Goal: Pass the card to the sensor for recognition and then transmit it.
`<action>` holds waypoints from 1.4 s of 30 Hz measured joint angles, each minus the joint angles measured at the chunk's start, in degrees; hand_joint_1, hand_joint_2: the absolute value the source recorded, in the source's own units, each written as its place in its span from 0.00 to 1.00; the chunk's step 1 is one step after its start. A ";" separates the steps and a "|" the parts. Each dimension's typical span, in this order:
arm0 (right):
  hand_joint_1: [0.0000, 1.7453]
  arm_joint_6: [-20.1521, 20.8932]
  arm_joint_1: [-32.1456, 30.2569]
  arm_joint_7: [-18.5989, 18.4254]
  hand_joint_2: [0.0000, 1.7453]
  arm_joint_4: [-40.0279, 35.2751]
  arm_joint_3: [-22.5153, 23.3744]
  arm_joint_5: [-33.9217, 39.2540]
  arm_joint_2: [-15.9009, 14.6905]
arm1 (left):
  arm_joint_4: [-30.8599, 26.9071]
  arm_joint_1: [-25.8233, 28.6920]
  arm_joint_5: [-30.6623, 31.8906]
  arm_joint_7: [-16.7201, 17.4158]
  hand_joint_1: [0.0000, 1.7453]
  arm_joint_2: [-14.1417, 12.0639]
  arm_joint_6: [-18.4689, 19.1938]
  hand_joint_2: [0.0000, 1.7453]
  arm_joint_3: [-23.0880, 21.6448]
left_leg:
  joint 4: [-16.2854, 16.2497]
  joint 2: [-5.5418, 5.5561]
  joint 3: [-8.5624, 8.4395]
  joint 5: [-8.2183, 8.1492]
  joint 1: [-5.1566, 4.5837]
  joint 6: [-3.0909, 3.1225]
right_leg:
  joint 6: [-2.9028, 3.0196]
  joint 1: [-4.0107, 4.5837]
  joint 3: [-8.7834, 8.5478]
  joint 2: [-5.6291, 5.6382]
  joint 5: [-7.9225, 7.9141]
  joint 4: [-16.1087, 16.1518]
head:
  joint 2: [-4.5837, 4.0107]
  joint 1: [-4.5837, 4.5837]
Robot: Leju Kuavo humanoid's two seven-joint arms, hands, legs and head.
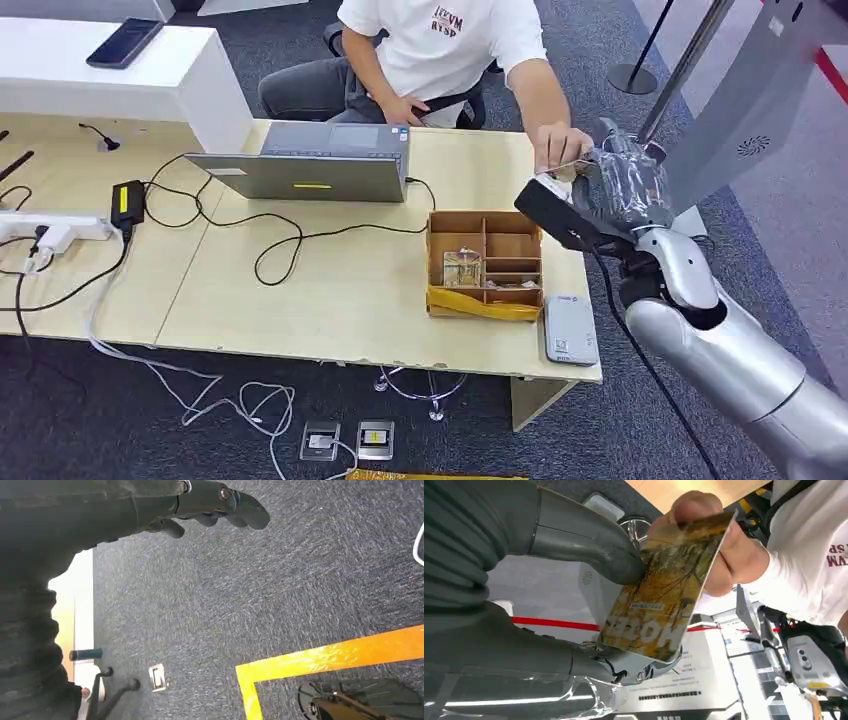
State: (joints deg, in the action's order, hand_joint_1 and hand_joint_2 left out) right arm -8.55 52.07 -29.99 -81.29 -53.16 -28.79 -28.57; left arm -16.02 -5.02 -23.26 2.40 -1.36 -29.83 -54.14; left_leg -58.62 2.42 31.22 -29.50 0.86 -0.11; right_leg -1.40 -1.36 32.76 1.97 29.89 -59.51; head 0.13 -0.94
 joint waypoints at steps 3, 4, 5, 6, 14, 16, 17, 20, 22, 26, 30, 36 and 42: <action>1.00 0.02 0.00 0.00 1.00 0.30 -0.06 0.11 0.07 | 0.00 0.01 -0.13 0.00 0.00 -0.02 0.00 1.00 0.02 | 0.00 0.00 0.00 0.00 0.00 0.00 | 0.00 0.00 0.00 0.00 0.00 0.00 | 0.00 -0.02; 1.00 0.00 0.01 -0.02 1.00 0.39 -0.11 0.22 0.11 | 0.00 0.00 -0.15 0.00 0.00 -0.02 0.00 1.00 0.00 | 0.00 0.00 0.00 0.00 0.00 0.00 | 0.00 0.00 0.00 0.00 0.00 0.00 | -0.02 -0.02; 1.00 0.00 0.01 -0.02 1.00 0.46 -0.20 0.33 0.11 | 0.00 0.01 -0.17 0.00 0.00 -0.02 0.00 1.00 0.00 | 0.00 0.00 0.00 0.00 0.00 0.00 | 0.00 0.00 0.00 0.00 0.00 0.00 | -0.02 0.00; 1.00 0.00 0.02 -0.02 1.00 0.55 -0.28 0.41 0.13 | 0.00 0.00 -0.20 0.00 0.00 -0.02 0.00 1.00 0.00 | 0.00 0.00 0.00 0.00 0.00 0.00 | 0.00 0.00 0.00 0.00 0.00 0.00 | -0.02 -0.02; 1.00 -1.22 0.03 0.81 1.00 1.59 -1.09 1.07 0.52 | 0.00 0.00 -0.94 0.00 0.00 -0.04 0.02 1.00 -0.07 | 0.00 0.00 -0.01 0.00 0.00 0.00 | 0.00 0.00 0.00 0.00 0.00 0.00 | -0.02 -0.02; 1.00 -1.31 0.01 0.87 1.00 1.88 -1.16 1.14 0.57 | 0.00 0.00 -0.94 0.02 0.00 -0.07 0.02 1.00 -0.09 | 0.00 0.00 -0.02 0.01 0.00 0.00 | 0.00 0.00 0.00 0.00 0.00 0.00 | -0.02 -0.02; 1.00 -1.33 0.00 0.87 1.00 2.05 -1.16 1.18 0.59 | 0.00 0.00 -0.96 0.04 0.00 -0.09 0.02 1.00 -0.09 | 0.00 0.00 -0.02 0.01 0.00 0.00 | 0.00 0.00 0.00 0.00 0.00 0.00 | -0.02 -0.02; 1.00 -1.25 -0.08 1.03 1.00 2.32 -1.22 1.25 0.59 | -0.02 0.00 -1.38 0.11 0.00 -0.11 -0.13 1.00 -0.46 | 0.00 -0.03 -0.02 0.01 0.00 0.00 | 0.00 0.00 0.01 0.01 0.00 0.00 | -0.02 -0.02; 1.00 -1.09 -0.26 1.03 1.00 2.43 -1.27 1.25 0.59 | -0.07 0.00 -1.88 0.13 0.00 -0.13 -0.31 1.00 -0.83 | -0.01 -0.04 -0.03 0.01 0.00 0.00 | 0.00 0.00 0.01 0.03 0.00 0.00 | -0.02 -0.02; 1.00 -0.83 -1.48 0.52 1.00 2.51 -1.25 1.57 0.11 | -0.11 0.01 -3.12 0.15 0.00 -0.13 -0.83 1.00 -1.03 | -0.01 -0.04 -0.06 0.01 0.00 0.00 | 0.00 0.00 0.01 0.03 0.00 0.01 | -0.02 -0.02; 1.00 -1.72 -4.01 -0.66 1.00 2.49 -1.09 1.97 -1.09 | -0.11 0.01 -4.41 0.31 0.00 -0.15 -1.03 1.00 -1.27 | -0.01 -0.05 -0.07 0.01 -0.01 0.00 | 0.00 0.00 0.00 0.03 0.00 0.02 | -0.02 -0.02; 1.00 -4.74 -9.66 -1.77 1.00 2.08 0.46 3.48 -3.63 | -0.11 0.02 -5.92 0.77 0.00 -0.17 -1.03 1.00 -1.40 | -0.02 -0.10 -0.08 0.00 -0.01 0.00 | 0.00 0.00 0.00 0.03 0.00 0.03 | -0.02 -0.02; 1.00 -6.01 -14.02 -1.90 1.00 2.05 2.32 3.50 -5.51 | -0.11 0.02 -6.64 0.81 0.00 -0.20 -1.36 1.00 -1.44 | -0.02 -0.11 -0.09 0.00 -0.01 0.00 | 0.00 0.00 0.00 0.03 0.00 0.03 | -0.02 -0.02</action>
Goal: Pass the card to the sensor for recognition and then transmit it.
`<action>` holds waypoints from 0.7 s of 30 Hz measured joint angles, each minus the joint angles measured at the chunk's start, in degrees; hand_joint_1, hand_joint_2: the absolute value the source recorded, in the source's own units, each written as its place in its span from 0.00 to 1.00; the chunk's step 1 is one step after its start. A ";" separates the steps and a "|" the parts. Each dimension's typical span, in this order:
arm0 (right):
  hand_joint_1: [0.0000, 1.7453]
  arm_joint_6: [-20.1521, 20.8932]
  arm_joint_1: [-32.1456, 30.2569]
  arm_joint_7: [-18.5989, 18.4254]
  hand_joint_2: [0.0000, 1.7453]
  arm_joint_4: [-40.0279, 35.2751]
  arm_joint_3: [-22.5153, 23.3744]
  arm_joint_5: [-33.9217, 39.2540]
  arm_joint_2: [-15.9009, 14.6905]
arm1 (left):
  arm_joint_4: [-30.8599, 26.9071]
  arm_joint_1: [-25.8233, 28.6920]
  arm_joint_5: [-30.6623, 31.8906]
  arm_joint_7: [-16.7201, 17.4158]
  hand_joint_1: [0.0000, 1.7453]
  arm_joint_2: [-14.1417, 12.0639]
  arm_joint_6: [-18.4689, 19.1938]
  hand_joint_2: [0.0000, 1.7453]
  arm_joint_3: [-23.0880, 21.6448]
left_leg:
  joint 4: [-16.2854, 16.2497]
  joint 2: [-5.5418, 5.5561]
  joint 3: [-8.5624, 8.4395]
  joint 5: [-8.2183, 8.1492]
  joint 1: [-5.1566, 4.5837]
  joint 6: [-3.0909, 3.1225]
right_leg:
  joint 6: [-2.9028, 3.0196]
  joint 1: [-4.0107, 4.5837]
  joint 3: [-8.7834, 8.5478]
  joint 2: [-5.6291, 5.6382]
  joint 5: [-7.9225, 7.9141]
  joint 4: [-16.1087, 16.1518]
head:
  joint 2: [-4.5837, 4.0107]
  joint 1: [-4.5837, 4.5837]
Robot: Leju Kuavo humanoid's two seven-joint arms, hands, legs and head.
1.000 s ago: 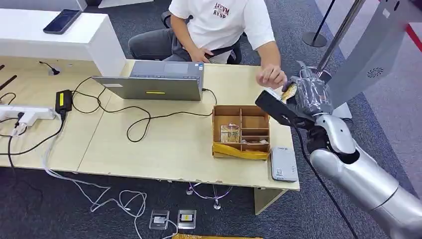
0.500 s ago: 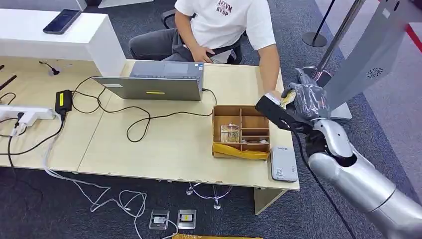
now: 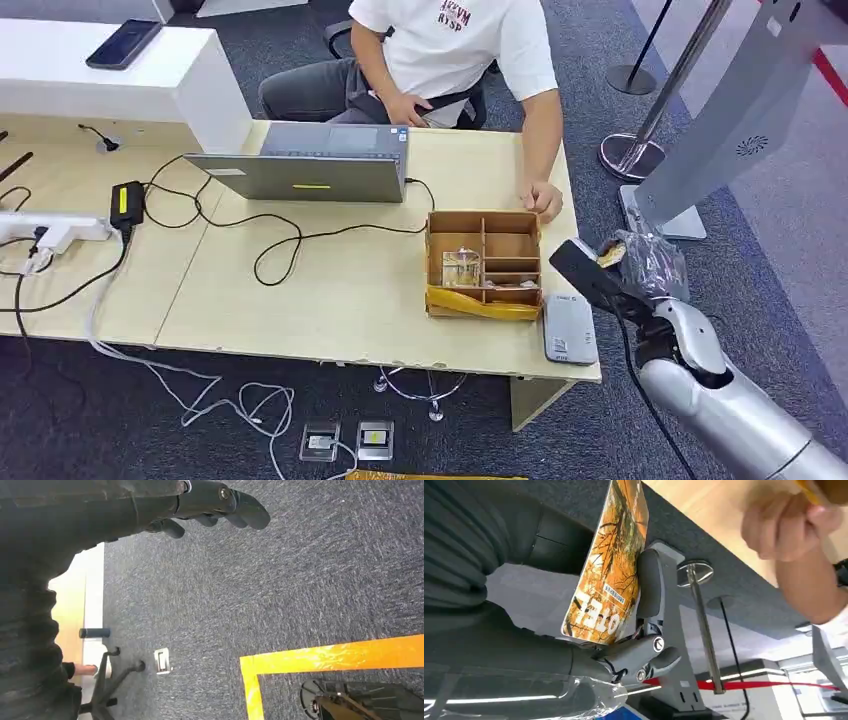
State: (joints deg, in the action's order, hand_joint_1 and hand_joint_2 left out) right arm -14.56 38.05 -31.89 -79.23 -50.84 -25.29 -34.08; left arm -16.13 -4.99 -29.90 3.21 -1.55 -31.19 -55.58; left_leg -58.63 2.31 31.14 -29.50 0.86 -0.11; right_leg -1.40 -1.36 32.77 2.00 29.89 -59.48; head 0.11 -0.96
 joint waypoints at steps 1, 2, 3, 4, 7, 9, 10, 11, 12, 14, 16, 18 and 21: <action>1.00 -0.15 -0.61 -0.02 1.00 -0.02 0.31 -0.04 -0.31 | 0.00 0.00 -0.02 0.00 0.00 0.00 -0.07 1.00 -0.04 | 0.00 0.00 -0.01 0.00 0.00 0.00 | 0.00 0.00 0.00 0.00 0.00 0.00 | 0.00 0.00; 1.00 -0.28 -1.18 -0.04 1.00 -0.04 0.63 -0.09 -0.63 | 0.00 0.00 -0.04 0.00 0.00 0.00 -0.15 1.00 -0.07 | 0.00 -0.01 0.00 0.00 0.00 0.00 | 0.00 0.00 0.00 0.01 0.00 0.00 | 0.00 0.02; 1.00 -0.35 -1.69 -0.15 1.00 -0.15 0.87 -0.18 -0.83 | 0.00 0.00 -0.04 0.00 0.00 0.00 -0.17 1.00 -0.09 | 0.00 -0.01 -0.01 0.00 0.00 0.00 | 0.00 0.00 0.00 0.01 0.00 0.00 | 0.02 0.00; 1.00 -0.39 -2.24 -0.37 1.00 -0.28 1.14 -0.28 -1.18 | 0.00 -0.01 -0.04 -0.02 0.00 0.00 -0.17 1.00 -0.20 | 0.00 -0.01 -0.01 0.00 0.00 0.00 | 0.00 0.00 -0.01 0.00 0.00 0.00 | 0.00 0.02; 1.00 -0.13 -3.85 -0.74 1.00 -0.65 2.03 -0.92 -1.90 | 0.00 -0.01 -0.09 -0.15 0.00 0.00 -0.15 1.00 -0.68 | 0.00 -0.01 0.00 0.00 0.00 0.00 | 0.00 0.00 -0.01 0.00 0.00 0.00 | 0.02 0.00; 1.00 0.41 -4.97 -0.98 1.00 -0.96 2.71 -1.42 -2.21 | 0.00 -0.01 -0.20 -0.20 0.00 0.02 -0.07 1.00 -1.01 | 0.00 -0.01 0.00 0.00 0.00 0.00 | 0.00 0.00 -0.01 0.01 0.00 0.00 | 0.02 0.00; 1.00 0.74 -5.53 -0.98 1.00 -1.03 2.93 -1.68 -2.32 | 0.00 -0.02 -0.35 -0.22 0.00 0.00 -0.02 1.00 -1.07 | 0.00 -0.02 0.00 0.00 0.00 0.00 | 0.00 0.00 -0.01 0.01 0.00 0.00 | 0.00 0.02; 1.00 1.14 -6.19 -0.98 1.00 -1.14 3.26 -2.01 -2.38 | 0.00 -0.03 -0.59 -0.22 0.00 0.02 0.02 1.00 -1.16 | 0.00 -0.02 0.00 0.00 0.00 0.00 | 0.00 0.00 -0.01 0.01 0.00 0.00 | 0.02 0.00; 1.00 1.44 -6.80 -0.96 1.00 -1.25 3.52 -2.27 -2.40 | 0.00 -0.03 -0.72 -0.22 0.00 0.02 0.02 1.00 -1.25 | 0.00 -0.02 0.01 0.00 0.00 0.00 | 0.00 0.00 -0.01 0.01 0.00 0.00 | 0.00 0.02; 1.00 2.19 -7.61 -0.77 1.00 -1.25 3.63 -2.73 -2.40 | 0.00 -0.03 -0.92 -0.22 0.00 0.00 0.04 1.00 -1.36 | 0.00 -0.02 0.01 0.00 0.00 0.00 | 0.00 0.00 -0.01 0.01 0.00 0.00 | 0.00 0.00; 1.00 2.62 -8.33 -0.39 1.00 -1.25 3.67 -3.02 -2.34 | 0.00 -0.05 -1.09 -0.22 0.00 0.00 0.04 1.00 -1.46 | 0.00 -0.02 0.01 0.00 0.00 0.00 | 0.00 0.00 -0.01 0.01 0.00 0.00 | 0.00 0.00; 1.00 2.84 -8.95 -0.20 1.00 -1.20 3.80 -3.21 -2.14 | 0.00 -0.06 -1.33 -0.22 0.00 0.00 0.04 1.00 -1.66 | 0.01 -0.02 0.01 0.00 0.00 0.00 | 0.00 0.00 -0.01 0.01 0.00 0.00 | 0.00 0.02; 1.00 3.52 -9.67 0.83 1.00 -0.85 3.87 -3.19 -1.70 | 0.00 -0.09 -1.90 -0.22 0.00 -0.04 0.02 1.00 -2.21 | 0.01 -0.02 0.01 0.00 0.00 0.00 | 0.00 0.00 -0.01 0.01 0.00 -0.01 | 0.02 0.00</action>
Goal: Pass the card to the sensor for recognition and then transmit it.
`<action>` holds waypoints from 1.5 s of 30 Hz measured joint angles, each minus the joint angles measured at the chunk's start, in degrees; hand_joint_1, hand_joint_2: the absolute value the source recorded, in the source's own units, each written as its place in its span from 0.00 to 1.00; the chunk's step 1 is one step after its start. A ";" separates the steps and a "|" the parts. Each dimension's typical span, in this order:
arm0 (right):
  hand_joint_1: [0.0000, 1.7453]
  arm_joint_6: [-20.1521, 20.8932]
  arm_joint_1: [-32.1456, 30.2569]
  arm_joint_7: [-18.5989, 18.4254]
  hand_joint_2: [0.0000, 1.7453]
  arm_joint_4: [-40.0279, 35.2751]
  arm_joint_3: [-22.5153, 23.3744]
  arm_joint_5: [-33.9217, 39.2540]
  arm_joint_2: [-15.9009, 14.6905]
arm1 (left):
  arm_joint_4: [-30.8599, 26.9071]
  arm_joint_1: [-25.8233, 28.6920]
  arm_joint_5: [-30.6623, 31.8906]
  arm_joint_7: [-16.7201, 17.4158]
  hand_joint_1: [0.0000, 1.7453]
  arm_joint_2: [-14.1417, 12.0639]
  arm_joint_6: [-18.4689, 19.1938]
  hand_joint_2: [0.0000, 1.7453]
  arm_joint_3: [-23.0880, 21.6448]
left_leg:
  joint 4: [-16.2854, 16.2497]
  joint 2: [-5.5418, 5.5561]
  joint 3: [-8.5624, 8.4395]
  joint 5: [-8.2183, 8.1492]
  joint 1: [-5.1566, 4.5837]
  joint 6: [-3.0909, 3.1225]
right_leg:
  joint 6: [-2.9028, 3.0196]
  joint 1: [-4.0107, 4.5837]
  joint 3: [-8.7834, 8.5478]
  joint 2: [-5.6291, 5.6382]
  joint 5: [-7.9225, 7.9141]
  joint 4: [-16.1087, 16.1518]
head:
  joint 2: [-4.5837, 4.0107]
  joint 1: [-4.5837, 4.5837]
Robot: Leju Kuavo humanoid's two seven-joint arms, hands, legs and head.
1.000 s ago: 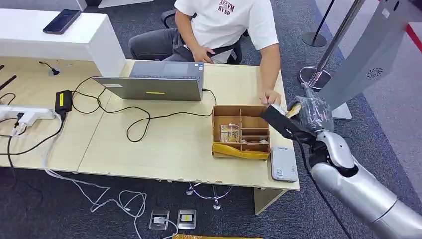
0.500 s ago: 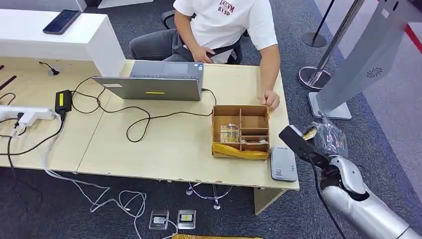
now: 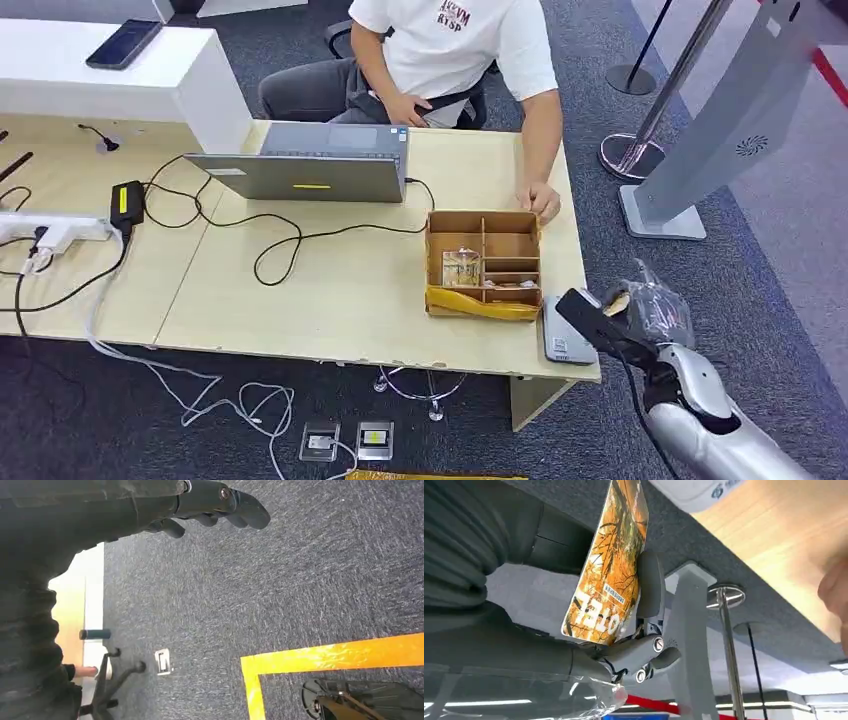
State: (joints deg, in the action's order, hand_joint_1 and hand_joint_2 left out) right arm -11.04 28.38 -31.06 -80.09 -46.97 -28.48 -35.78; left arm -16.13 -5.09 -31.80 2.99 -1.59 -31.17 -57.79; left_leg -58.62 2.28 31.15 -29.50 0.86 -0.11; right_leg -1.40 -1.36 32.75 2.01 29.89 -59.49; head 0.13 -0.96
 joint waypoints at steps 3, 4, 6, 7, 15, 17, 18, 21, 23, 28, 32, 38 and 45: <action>1.00 0.09 -0.66 0.81 1.00 0.83 -0.04 0.42 0.79 | 0.00 -0.04 -0.26 0.00 0.00 -0.02 0.00 1.00 -0.31 | 0.00 0.00 0.01 0.00 0.00 0.00 | 0.00 0.00 0.00 -0.01 0.00 0.00 | -0.02 0.02; 1.00 0.09 -0.84 1.16 1.00 1.21 -0.13 0.52 1.03 | 0.00 -0.05 -0.44 0.00 0.00 -0.02 0.00 1.00 -0.35 | 0.00 0.01 0.01 0.00 0.00 0.00 | 0.00 0.00 0.00 0.00 0.00 0.00 | 0.00 0.00; 1.00 0.09 -1.05 1.56 1.00 1.93 -0.39 1.01 1.51 | 0.00 -0.05 -0.64 0.00 0.00 -0.02 0.02 1.00 -0.48 | 0.00 0.00 0.01 0.00 0.00 0.00 | 0.00 0.00 0.00 0.00 0.00 0.00 | -0.02 0.00; 1.00 0.09 -1.14 1.82 1.00 2.30 -0.44 1.25 1.75 | 0.00 -0.05 -0.70 0.00 0.00 -0.05 0.02 1.00 -0.50 | 0.00 0.00 0.02 0.00 0.00 0.00 | 0.00 0.00 0.00 0.00 0.00 0.00 | -0.02 0.02; 1.00 -0.17 -1.24 2.86 1.00 5.66 -0.92 2.34 3.91 | 0.00 -0.18 -1.27 0.00 0.00 -0.26 0.13 1.00 -0.59 | 0.00 0.00 0.01 0.00 0.00 0.00 | 0.00 0.00 0.00 0.00 0.00 0.00 | -0.02 0.00; 1.00 -0.37 -1.22 2.95 1.00 6.32 -0.94 2.54 4.29 | 0.00 -0.20 -1.27 0.00 0.00 -0.31 0.13 1.00 -0.61 | 0.00 0.00 0.00 0.00 0.00 0.00 | 0.00 0.00 0.00 0.00 0.00 0.00 | -0.02 0.02; 1.00 -0.48 -1.21 2.97 1.00 6.47 -0.94 2.69 4.41 | 0.00 -0.21 -1.27 0.00 0.00 -0.33 0.15 1.00 -0.61 | 0.00 0.00 0.00 0.00 0.00 0.00 | 0.00 0.00 -0.01 0.00 0.00 0.00 | 0.00 0.00; 1.00 -0.87 -1.19 3.17 1.00 7.13 -0.94 3.02 4.74 | 0.00 -0.21 -1.27 0.00 0.00 -0.35 0.20 1.00 -0.64 | 0.00 0.00 -0.01 0.00 0.00 0.00 | 0.00 0.00 -0.02 0.00 0.00 0.00 | -0.02 0.00; 1.00 -1.03 -1.14 3.39 1.00 7.48 -0.94 3.34 4.96 | 0.00 -0.22 -1.27 0.00 0.00 -0.40 0.39 1.00 -0.66 | 0.00 -0.01 -0.02 0.00 0.00 0.00 | 0.00 0.00 -0.02 0.01 0.00 0.00 | 0.00 0.00; 1.00 -1.62 -0.94 4.37 1.00 8.92 -0.98 4.04 5.64 | 0.00 -0.24 -1.64 0.02 0.00 -0.53 0.50 1.00 -1.27 | 0.00 -0.03 -0.06 0.00 0.00 0.00 | 0.00 0.00 -0.05 0.02 0.00 0.00 | 0.00 0.02; 1.00 -2.01 -0.61 4.94 1.00 9.77 -1.22 4.39 6.08 | 0.00 -0.25 -1.95 0.02 0.00 -0.55 0.48 1.00 -1.66 | 0.00 -0.08 -0.08 0.00 0.00 0.00 | 0.00 0.00 -0.06 0.06 -0.01 0.00 | -0.02 0.02; 1.00 -2.27 0.04 5.01 1.00 10.45 -1.38 4.39 6.47 | 0.00 -0.28 -2.34 0.02 0.00 -0.57 0.46 1.00 -1.86 | 0.00 -0.09 -0.09 0.01 0.00 0.00 | -0.02 0.00 -0.07 0.07 -0.03 0.00 | -0.02 0.00; 1.00 -2.56 2.23 4.15 1.00 10.93 -1.42 2.93 6.82 | 0.02 -0.31 -3.00 0.02 0.00 -0.64 0.52 1.00 -2.03 | 0.00 -0.08 -0.06 0.01 0.00 0.01 | -0.02 0.00 -0.05 0.07 -0.03 -0.01 | -0.02 0.00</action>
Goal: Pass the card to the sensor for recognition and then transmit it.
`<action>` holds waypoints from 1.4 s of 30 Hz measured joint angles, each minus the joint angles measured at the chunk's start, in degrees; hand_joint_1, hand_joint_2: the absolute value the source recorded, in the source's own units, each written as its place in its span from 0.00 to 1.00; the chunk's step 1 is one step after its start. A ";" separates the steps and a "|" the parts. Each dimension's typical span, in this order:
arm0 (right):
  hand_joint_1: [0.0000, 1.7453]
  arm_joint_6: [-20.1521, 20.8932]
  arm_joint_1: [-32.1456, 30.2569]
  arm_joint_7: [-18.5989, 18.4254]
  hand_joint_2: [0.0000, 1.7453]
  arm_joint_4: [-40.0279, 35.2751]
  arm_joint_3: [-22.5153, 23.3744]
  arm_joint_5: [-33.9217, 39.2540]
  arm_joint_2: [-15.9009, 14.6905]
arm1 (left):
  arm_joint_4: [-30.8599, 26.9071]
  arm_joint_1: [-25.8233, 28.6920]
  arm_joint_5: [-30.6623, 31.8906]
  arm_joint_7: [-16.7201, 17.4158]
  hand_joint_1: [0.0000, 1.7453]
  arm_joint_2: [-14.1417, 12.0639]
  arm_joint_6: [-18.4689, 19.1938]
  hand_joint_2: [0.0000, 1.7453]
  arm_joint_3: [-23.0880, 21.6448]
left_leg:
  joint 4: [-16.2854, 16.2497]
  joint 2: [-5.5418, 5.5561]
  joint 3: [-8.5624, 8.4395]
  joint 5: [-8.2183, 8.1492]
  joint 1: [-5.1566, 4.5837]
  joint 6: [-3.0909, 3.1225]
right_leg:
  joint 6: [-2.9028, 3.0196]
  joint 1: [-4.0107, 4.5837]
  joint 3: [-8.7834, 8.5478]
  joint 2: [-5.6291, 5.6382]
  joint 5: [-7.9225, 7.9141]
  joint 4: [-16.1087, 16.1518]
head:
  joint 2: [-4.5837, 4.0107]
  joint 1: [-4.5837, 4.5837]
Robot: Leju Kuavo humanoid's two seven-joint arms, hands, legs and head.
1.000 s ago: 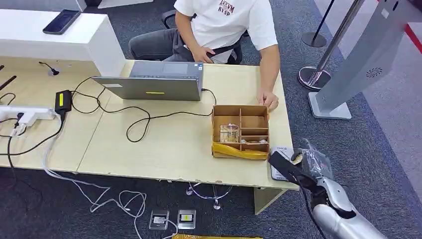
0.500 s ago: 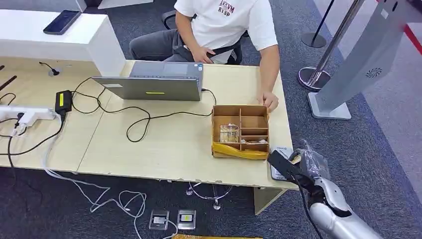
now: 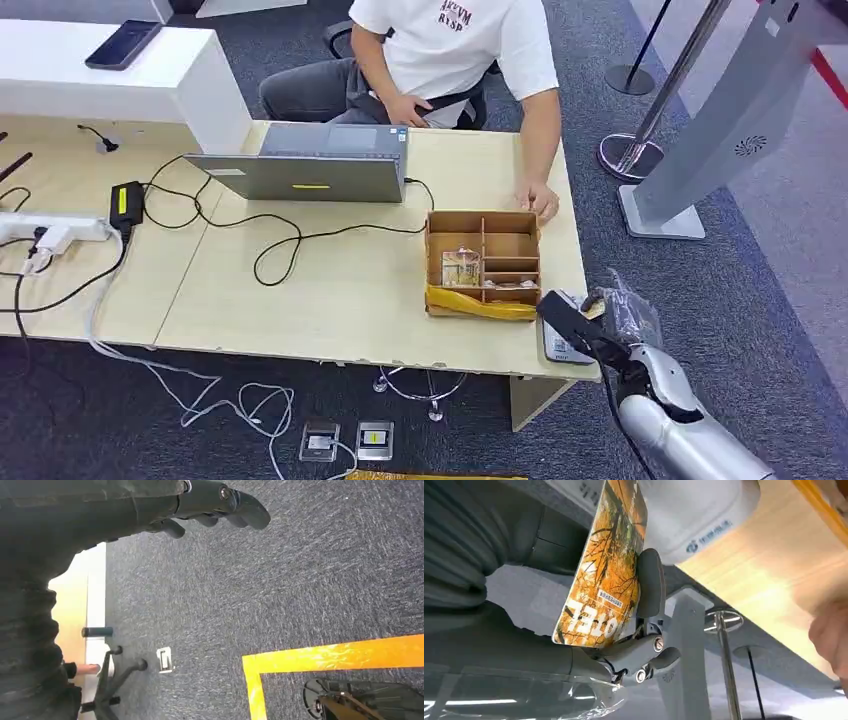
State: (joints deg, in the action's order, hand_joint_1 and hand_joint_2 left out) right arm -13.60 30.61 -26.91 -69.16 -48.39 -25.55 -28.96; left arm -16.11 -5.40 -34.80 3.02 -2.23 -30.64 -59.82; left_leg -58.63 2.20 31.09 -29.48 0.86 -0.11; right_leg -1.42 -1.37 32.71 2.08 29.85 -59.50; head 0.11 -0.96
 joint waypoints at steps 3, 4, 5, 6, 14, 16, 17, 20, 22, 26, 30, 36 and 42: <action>1.00 -0.52 1.51 -0.26 1.00 -0.04 0.00 -1.20 0.09 | 0.00 0.00 -0.20 0.00 0.00 -0.15 0.04 1.00 -0.02 | 0.00 0.00 0.02 0.00 0.00 0.00 | 0.00 0.00 0.00 0.00 0.00 -0.01 | 0.02 0.00; 1.00 -0.72 2.18 -0.41 1.00 -0.17 0.02 -1.88 0.11 | 0.00 0.00 -0.30 0.00 0.00 -0.17 0.04 1.00 -0.02 | 0.00 0.00 0.03 0.00 0.00 0.00 | 0.00 0.00 0.00 0.00 0.00 -0.01 | 0.00 0.02; 1.00 -0.81 3.00 -0.63 1.00 -0.39 0.04 -2.30 0.13 | 0.00 -0.01 -0.48 -0.02 0.00 -0.22 0.07 1.00 -0.02 | 0.00 0.00 0.02 0.00 0.00 0.00 | 0.00 0.00 0.01 0.01 0.00 -0.02 | 0.00 0.00; 1.00 -0.76 3.99 -0.92 1.00 -0.77 0.07 -2.78 0.13 | 0.02 -0.02 -0.57 -0.02 0.00 -0.28 0.11 1.00 -0.02 | 0.00 -0.02 0.02 0.00 0.00 0.00 | 0.00 0.00 0.03 0.03 -0.01 -0.02 | 0.00 0.02; 1.00 -0.50 9.11 -0.35 1.00 -2.56 0.11 -5.42 0.59 | 0.02 -0.07 -1.29 0.13 0.00 -0.42 0.02 1.00 -0.42 | 0.00 -0.03 0.07 0.01 0.00 0.00 | -0.01 -0.02 0.04 0.05 -0.04 -0.04 | 0.00 0.00; 1.00 0.56 11.90 0.41 1.00 -2.89 0.11 -6.34 1.18 | 0.02 -0.14 -1.70 0.15 0.00 -0.42 -0.04 1.00 -0.63 | 0.00 -0.05 0.07 0.03 0.00 -0.02 | -0.01 -0.01 0.04 0.06 -0.05 -0.05 | 0.00 0.00; 1.00 1.20 13.48 0.87 1.00 -2.91 0.09 -6.90 1.63 | 0.02 -0.17 -1.73 0.13 0.00 -0.42 -0.07 1.00 -0.81 | 0.00 -0.04 0.06 0.03 0.00 -0.02 | -0.01 -0.01 0.05 0.04 -0.05 -0.05 | 0.00 0.00; 1.00 4.06 18.29 1.42 1.00 -2.91 -0.07 -8.85 3.43 | 0.02 -0.25 -1.18 0.11 0.00 -0.39 -0.04 1.00 -1.14 | 0.00 -0.02 0.07 0.06 0.00 0.00 | 0.00 -0.01 0.07 0.04 -0.06 -0.07 | 0.00 0.00; 1.00 6.10 21.21 1.09 1.00 -2.89 -0.35 -9.35 4.46 | 0.02 -0.34 -0.17 -0.04 0.00 -0.39 0.02 1.00 -1.55 | 0.00 0.02 0.07 0.07 0.00 0.00 | 0.00 0.00 0.06 0.03 -0.06 -0.08 | 0.00 0.02; 1.00 8.02 25.01 1.25 1.00 -1.67 -1.14 -7.98 6.88 | 0.02 -0.50 1.47 -0.37 0.00 -0.39 0.15 1.00 -2.84 | 0.01 -0.01 0.13 0.08 0.01 0.02 | 0.00 0.00 0.09 0.03 -0.06 -0.10 | 0.00 0.02; 1.00 7.47 29.69 2.60 1.00 3.70 -2.71 -6.71 10.82 | 0.02 -0.82 1.95 -0.57 0.00 -0.42 0.11 1.00 -3.98 | 0.01 0.03 0.16 0.13 0.01 -0.02 | 0.00 0.00 0.11 0.01 -0.06 -0.10 | 0.00 0.02; 1.00 7.17 32.74 2.99 1.00 10.16 -4.46 -6.29 14.97 | 0.02 -0.86 1.92 -0.57 0.00 -0.42 0.00 1.00 -4.70 | 0.01 0.13 0.19 0.13 0.01 -0.03 | 0.01 0.00 0.13 -0.03 -0.05 -0.10 | 0.00 -0.02; 1.00 7.26 35.27 3.24 1.00 17.85 -6.38 -5.73 19.06 | 0.02 -0.87 1.71 -0.57 0.00 -0.46 -0.02 1.00 -5.40 | 0.01 0.13 0.18 0.14 0.01 -0.04 | 0.01 0.00 0.14 -0.03 -0.06 -0.09 | 0.00 0.00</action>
State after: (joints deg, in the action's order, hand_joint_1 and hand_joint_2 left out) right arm -6.34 65.88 -23.67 -51.30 -54.77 -31.28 -9.90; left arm -16.09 -6.27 -33.09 2.45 -2.69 -30.67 -65.22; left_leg -58.62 2.34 31.27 -29.35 0.87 -0.14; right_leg -1.41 -1.36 32.84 2.06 29.80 -59.59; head 0.11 -0.96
